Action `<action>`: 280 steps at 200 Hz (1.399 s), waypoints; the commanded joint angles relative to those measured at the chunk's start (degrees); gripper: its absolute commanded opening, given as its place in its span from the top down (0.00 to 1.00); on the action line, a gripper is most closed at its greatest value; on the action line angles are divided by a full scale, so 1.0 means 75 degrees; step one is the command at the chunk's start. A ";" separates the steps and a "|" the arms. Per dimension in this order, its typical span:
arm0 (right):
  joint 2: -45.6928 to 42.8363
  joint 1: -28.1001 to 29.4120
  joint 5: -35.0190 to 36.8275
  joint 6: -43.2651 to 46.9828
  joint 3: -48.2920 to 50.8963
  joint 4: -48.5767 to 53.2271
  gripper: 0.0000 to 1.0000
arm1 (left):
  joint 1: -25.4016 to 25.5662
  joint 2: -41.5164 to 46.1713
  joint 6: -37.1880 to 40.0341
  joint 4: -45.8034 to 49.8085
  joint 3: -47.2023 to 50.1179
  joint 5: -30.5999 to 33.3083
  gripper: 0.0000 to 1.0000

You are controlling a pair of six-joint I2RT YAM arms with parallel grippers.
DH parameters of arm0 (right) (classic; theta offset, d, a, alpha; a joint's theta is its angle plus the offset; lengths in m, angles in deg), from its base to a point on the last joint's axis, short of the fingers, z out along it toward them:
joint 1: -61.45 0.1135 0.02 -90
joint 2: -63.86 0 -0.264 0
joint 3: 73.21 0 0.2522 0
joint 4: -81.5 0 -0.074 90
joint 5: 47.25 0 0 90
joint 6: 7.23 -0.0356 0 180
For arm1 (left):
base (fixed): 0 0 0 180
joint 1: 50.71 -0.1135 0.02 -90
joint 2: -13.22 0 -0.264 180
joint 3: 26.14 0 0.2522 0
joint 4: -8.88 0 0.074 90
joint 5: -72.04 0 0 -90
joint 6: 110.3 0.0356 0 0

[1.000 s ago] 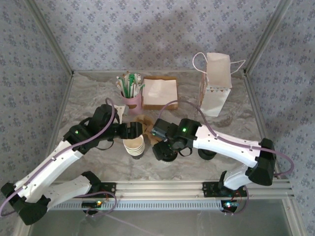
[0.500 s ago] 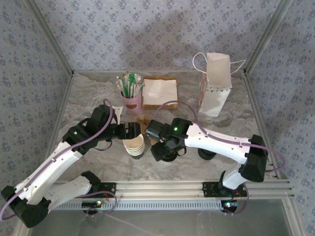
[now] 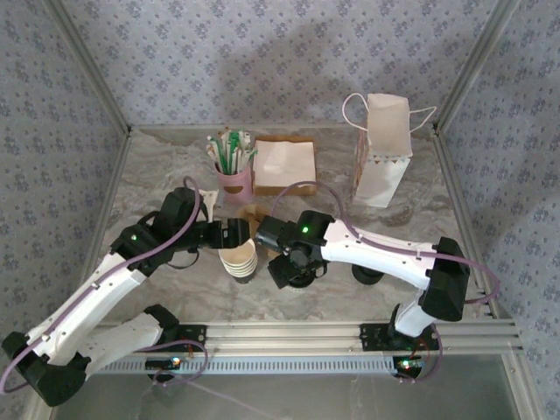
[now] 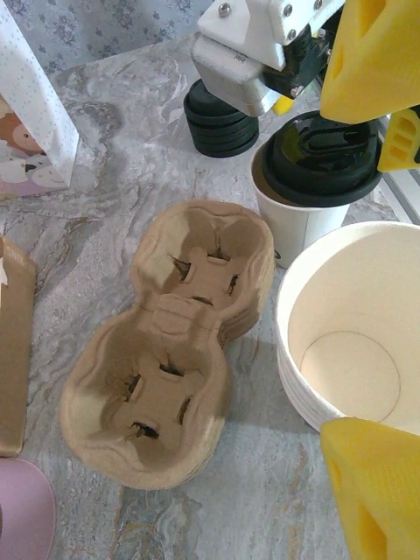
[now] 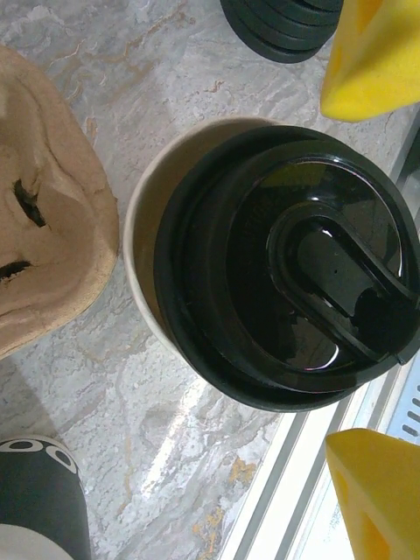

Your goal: Pack the takeout coffee

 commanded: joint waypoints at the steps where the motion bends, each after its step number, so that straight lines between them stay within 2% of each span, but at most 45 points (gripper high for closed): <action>1: 0.0138 0.0009 0.0011 0.0074 -0.0219 0.0287 0.09 | -0.0040 0.0159 0.0100 -0.0101 0.0025 -0.0106 0.12; 52: 0.0186 -0.0028 -0.0023 0.0063 -0.0163 0.0251 0.13 | -0.0055 0.0195 0.0101 -0.0104 0.0046 -0.0124 0.12; 280: 0.0232 -0.0334 -0.0207 0.0111 0.0156 0.0007 0.16 | -0.0081 0.0173 0.0085 -0.0224 0.0076 -0.0123 0.12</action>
